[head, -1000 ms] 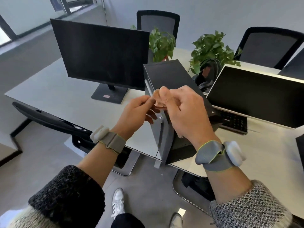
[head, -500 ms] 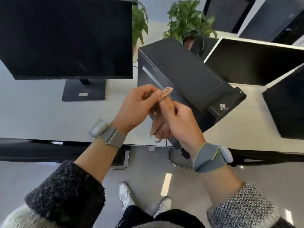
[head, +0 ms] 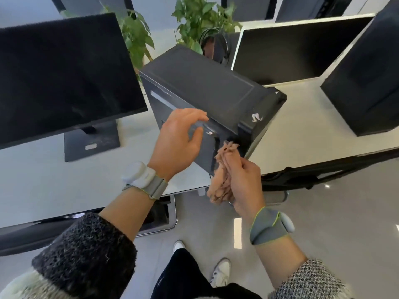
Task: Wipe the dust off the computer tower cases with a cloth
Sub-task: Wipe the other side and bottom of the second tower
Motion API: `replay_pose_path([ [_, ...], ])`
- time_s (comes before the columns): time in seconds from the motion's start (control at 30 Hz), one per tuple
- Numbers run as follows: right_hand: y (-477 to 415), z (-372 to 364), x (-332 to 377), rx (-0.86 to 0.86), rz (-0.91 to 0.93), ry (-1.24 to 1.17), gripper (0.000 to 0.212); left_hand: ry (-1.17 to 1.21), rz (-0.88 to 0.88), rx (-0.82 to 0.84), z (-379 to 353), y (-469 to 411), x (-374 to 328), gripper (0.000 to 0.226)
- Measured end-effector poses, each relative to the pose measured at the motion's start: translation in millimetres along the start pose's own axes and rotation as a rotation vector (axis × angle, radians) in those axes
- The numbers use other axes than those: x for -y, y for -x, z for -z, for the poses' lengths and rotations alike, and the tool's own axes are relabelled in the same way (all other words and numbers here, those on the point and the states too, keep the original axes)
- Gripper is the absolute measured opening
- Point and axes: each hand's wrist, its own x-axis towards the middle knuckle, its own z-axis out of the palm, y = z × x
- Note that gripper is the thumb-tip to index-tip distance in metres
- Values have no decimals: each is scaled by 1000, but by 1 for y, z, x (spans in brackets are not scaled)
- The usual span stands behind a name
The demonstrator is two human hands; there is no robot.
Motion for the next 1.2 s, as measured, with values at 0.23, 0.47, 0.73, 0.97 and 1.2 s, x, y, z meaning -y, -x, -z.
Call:
replay_pose_path([
  [0.23,4,-13,15,-113,194,-23,49,-75,-128,-18,-6,-13,16,27],
  [0.47,5,-52,-11,-320,-90,-93,48,-17,-322,12,-1,-54,54,23],
  [0.73,-3,-73,-1,-439,36,-134,36,41,-440,70,-5,-74,85,22],
  [0.97,-10,-82,3,-393,124,-67,36,59,-400,-13,-1,-98,96,20],
  [1.2,-20,-91,-7,-409,68,-12,44,54,-391,-40,-11,-98,104,24],
])
